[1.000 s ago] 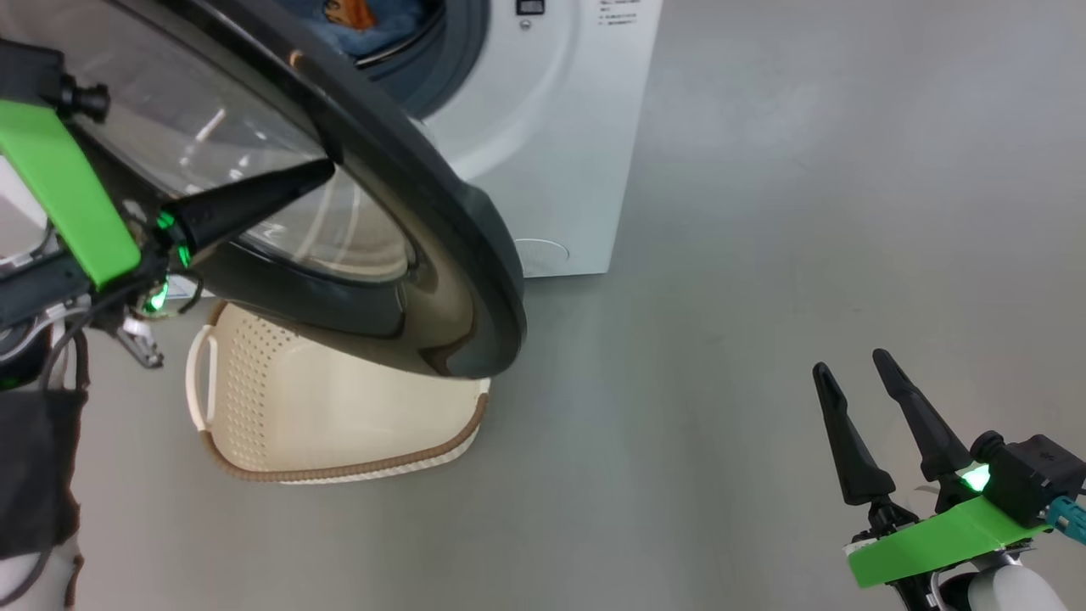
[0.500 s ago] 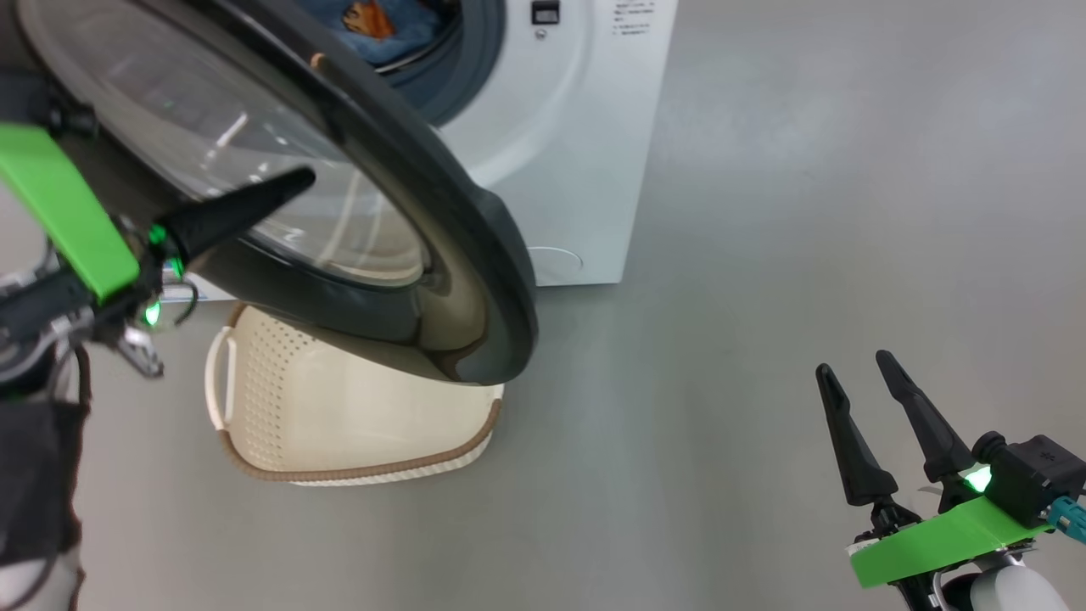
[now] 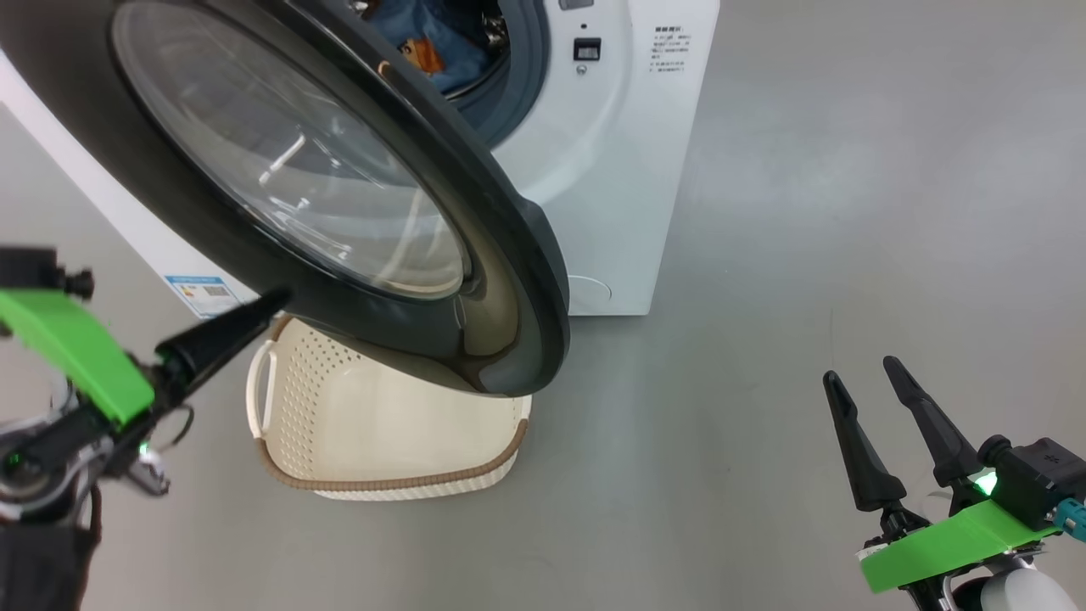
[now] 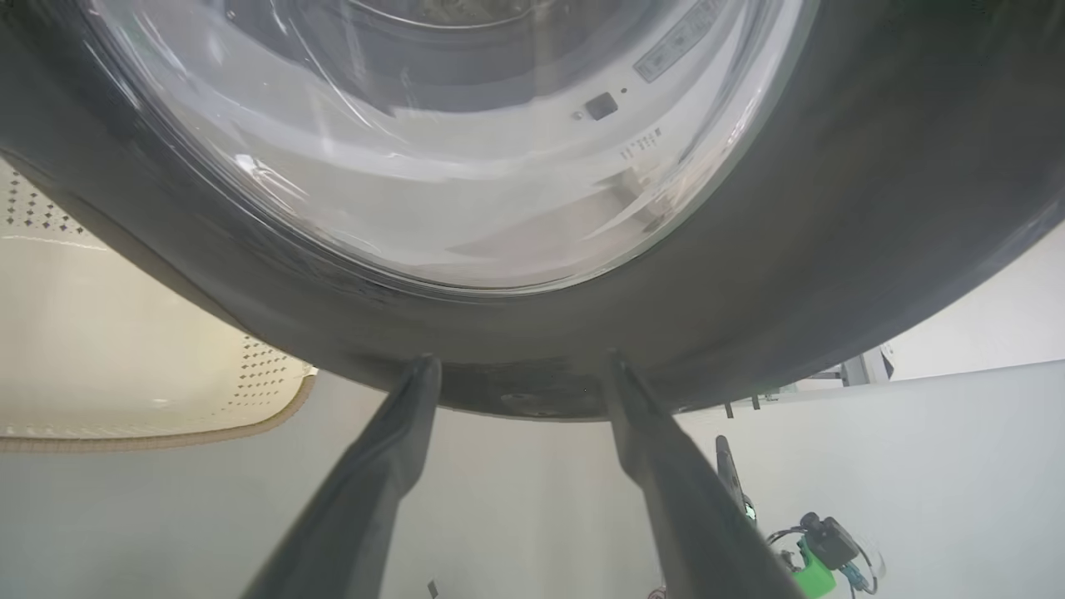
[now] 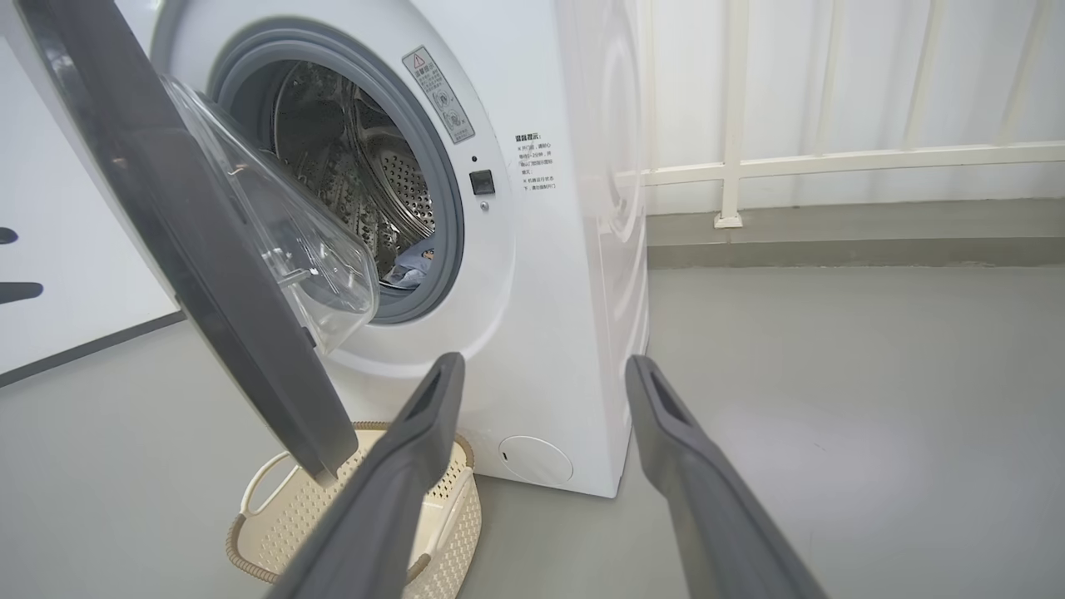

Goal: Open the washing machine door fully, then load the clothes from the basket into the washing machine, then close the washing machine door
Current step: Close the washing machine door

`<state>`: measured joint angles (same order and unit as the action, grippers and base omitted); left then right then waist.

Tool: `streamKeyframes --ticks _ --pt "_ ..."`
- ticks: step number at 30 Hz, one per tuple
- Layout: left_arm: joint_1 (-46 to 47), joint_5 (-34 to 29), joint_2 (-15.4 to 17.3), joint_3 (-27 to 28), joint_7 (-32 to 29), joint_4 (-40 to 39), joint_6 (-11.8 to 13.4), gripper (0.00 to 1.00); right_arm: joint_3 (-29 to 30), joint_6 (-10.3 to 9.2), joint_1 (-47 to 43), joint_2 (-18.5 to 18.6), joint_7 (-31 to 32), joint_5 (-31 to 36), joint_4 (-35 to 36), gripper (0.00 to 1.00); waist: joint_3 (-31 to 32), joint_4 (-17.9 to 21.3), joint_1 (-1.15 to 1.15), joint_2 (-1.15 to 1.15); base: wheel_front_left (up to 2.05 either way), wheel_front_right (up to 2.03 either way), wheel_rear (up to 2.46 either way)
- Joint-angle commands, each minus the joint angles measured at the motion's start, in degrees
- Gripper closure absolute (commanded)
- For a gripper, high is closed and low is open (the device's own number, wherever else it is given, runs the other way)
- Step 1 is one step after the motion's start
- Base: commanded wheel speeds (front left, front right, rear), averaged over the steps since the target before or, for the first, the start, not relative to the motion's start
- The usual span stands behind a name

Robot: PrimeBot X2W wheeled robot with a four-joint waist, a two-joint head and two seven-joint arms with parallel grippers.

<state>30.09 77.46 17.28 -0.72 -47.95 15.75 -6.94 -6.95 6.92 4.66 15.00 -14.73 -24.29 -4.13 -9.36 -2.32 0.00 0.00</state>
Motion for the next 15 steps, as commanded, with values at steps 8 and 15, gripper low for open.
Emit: streamKeyframes --ticks 8,15 --pt "-7.2 -0.4 4.3 2.3 6.8 -1.9 -0.5 0.00 -0.6 0.57 -1.2 1.6 -0.3 -0.2 1.2 0.00 0.9 0.3 0.00 0.00 0.00 0.00 0.00" --pt "-13.2 -0.7 5.3 0.6 14.5 -2.1 -0.5 0.00 0.5 0.57 -1.9 2.0 -0.3 -0.4 0.8 0.00 0.9 1.2 0.00 0.00 0.00 0.00 0.00"
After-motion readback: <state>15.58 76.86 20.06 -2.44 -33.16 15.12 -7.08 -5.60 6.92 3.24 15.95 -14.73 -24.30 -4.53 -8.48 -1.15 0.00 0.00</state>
